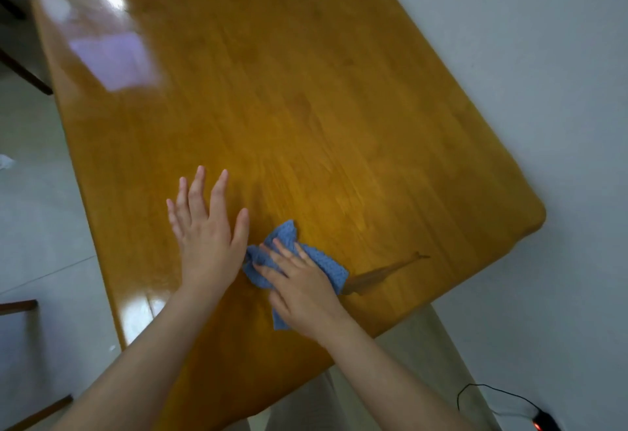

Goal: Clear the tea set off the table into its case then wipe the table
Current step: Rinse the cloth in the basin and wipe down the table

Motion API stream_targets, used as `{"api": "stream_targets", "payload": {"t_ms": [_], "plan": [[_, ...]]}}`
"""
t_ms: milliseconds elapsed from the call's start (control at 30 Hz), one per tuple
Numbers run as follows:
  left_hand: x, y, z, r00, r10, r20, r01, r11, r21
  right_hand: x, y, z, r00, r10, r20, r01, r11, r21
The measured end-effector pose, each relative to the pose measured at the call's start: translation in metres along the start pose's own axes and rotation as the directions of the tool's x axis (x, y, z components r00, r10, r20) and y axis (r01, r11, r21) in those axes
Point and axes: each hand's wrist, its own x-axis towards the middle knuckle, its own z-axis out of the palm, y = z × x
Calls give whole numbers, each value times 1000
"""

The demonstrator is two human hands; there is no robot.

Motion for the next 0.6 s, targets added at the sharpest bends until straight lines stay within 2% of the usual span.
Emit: {"api": "stream_targets", "payload": {"t_ms": [133,233,367,467,600], "plan": [[-9,7,3,1000,-15,8,15,1000,16,-33,22,2,989,-136,53,145,959,-243],[-16,14,5,1000,-9,17,8,999,34,-52,46,-5,992,-123,8,117,920,-374],[-24,24,11,999,-38,24,37,999,38,-71,88,-24,993,34,-112,-80,895,-439],[-29,34,16,998,-49,28,48,998,34,-80,121,-42,968,161,-193,-233,865,-445],[-33,43,20,998,-61,18,60,998,35,-88,150,-55,836,406,-370,-520,802,-295]]}}
